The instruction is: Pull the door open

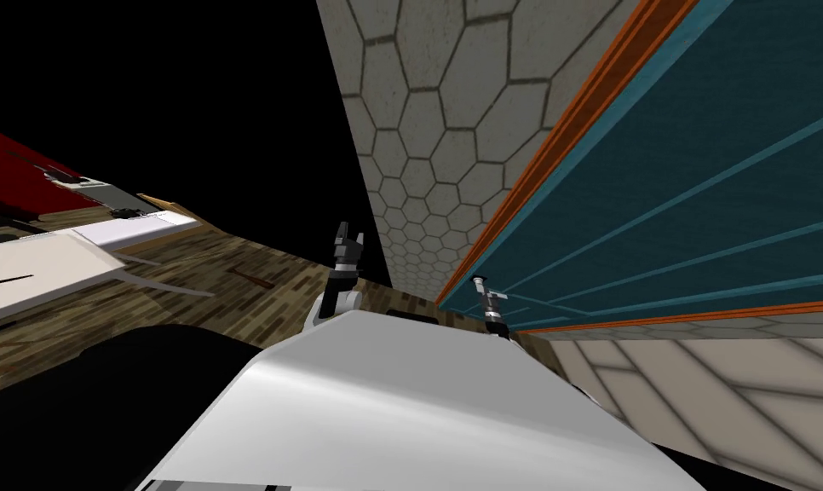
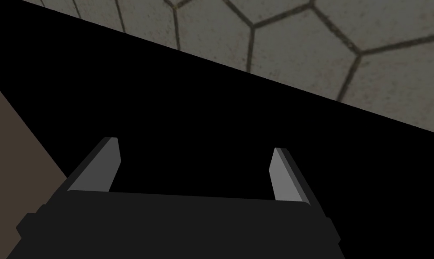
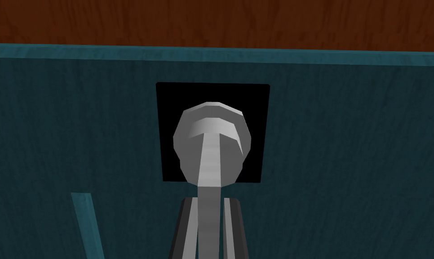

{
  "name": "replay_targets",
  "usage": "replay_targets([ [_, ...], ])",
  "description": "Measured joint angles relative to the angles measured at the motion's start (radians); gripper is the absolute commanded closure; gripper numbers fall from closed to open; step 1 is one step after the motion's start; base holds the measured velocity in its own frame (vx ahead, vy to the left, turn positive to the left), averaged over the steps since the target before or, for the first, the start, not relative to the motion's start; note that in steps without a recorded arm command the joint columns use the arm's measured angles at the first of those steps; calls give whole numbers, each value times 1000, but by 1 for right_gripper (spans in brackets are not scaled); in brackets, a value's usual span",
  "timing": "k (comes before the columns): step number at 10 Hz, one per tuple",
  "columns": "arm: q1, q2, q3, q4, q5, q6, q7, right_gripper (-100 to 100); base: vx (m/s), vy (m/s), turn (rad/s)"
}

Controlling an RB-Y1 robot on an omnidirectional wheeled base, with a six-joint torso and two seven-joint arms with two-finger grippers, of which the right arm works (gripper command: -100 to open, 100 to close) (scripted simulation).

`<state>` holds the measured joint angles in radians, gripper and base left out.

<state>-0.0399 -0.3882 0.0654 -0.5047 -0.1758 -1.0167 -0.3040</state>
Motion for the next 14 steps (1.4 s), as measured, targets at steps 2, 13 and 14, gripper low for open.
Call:
replay_targets([
  [2,24,-19,23,-10,12,-17,-24,100,-212,-46,101],
  [13,122,-91,92,-15,37,-139,-102,100,-171,-60,124],
  [14,128,-96,96,-4,38,-156,-108,100,-139,-48,81],
])
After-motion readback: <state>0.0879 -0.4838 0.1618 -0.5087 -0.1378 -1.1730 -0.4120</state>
